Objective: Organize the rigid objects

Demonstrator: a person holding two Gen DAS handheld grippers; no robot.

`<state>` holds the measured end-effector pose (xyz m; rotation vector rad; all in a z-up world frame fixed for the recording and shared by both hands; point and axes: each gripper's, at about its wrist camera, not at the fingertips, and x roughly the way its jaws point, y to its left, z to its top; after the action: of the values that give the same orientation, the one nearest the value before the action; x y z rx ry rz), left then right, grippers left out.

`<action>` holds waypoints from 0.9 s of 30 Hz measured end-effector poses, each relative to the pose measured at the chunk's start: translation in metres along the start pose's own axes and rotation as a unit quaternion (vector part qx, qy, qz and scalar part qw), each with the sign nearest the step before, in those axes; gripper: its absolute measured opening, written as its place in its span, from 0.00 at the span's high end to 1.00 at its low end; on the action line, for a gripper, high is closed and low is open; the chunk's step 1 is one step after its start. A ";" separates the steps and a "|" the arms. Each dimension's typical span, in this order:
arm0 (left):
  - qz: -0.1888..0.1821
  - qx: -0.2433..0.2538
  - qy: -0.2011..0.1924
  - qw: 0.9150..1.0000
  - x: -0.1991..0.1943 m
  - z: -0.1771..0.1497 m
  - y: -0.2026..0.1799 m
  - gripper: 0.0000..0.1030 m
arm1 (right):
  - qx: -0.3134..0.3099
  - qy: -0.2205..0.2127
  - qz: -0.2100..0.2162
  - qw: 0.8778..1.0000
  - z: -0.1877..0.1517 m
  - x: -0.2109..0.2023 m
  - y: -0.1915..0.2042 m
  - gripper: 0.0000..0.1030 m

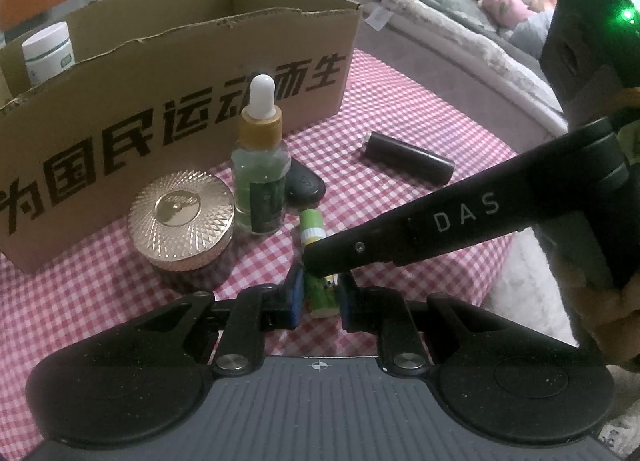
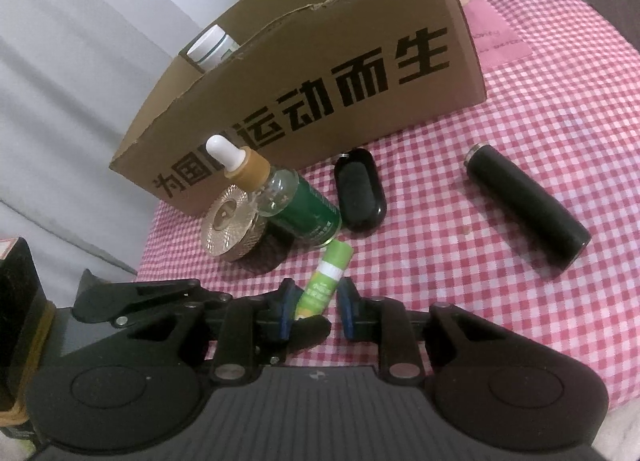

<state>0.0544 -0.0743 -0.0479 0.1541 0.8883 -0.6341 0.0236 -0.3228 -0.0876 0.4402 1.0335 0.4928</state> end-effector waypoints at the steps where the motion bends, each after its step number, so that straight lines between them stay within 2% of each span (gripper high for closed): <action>1: -0.001 0.002 -0.001 1.000 0.000 0.000 0.000 0.84 | -0.006 0.001 -0.003 1.000 0.000 0.000 0.001 0.78; 7: -0.002 0.025 0.001 1.000 -0.001 -0.003 -0.004 0.82 | -0.056 0.017 -0.029 0.998 0.007 0.004 0.013 0.78; 11: -0.004 0.018 0.001 1.000 0.003 -0.003 -0.005 0.81 | -0.037 0.041 -0.026 0.998 0.016 0.009 0.010 0.77; 14: -0.010 0.007 0.000 1.000 0.004 -0.002 -0.002 0.81 | -0.032 0.031 -0.019 0.999 0.017 0.004 0.010 0.76; 17: -0.009 0.008 -0.002 1.000 0.002 -0.004 -0.001 0.80 | -0.036 0.001 -0.031 0.999 0.016 -0.014 0.011 0.74; 18: -0.009 0.008 -0.003 1.000 0.001 -0.004 -0.001 0.80 | -0.043 -0.012 -0.042 0.998 0.014 -0.020 0.014 0.68; 19: -0.009 0.008 -0.004 1.000 0.000 -0.005 -0.001 0.79 | -0.054 -0.028 -0.055 0.997 0.012 -0.027 0.017 0.47; 20: -0.010 0.008 -0.004 1.000 0.000 -0.005 -0.001 0.79 | -0.065 -0.046 -0.069 0.994 0.009 -0.035 0.022 0.33; 21: -0.010 0.008 -0.004 1.000 0.000 -0.006 -0.001 0.79 | -0.075 -0.067 -0.081 0.992 0.005 -0.044 0.026 0.12; 22: -0.010 0.007 -0.005 1.000 0.000 -0.006 0.000 0.79 | -0.086 -0.092 -0.091 0.988 0.002 -0.053 0.030 0.02; 24: -0.010 0.004 -0.006 1.000 -0.002 -0.008 0.001 0.79 | -0.118 -0.131 -0.109 0.978 -0.005 -0.069 0.041 0.00; 27: -0.006 0.000 -0.008 1.000 -0.001 -0.009 0.001 0.79 | -0.150 -0.159 -0.147 0.965 -0.007 -0.085 0.051 0.00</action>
<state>0.0481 -0.0699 -0.0527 0.1431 0.8745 -0.6465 -0.0276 -0.3301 -0.0028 0.0867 0.6825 0.2929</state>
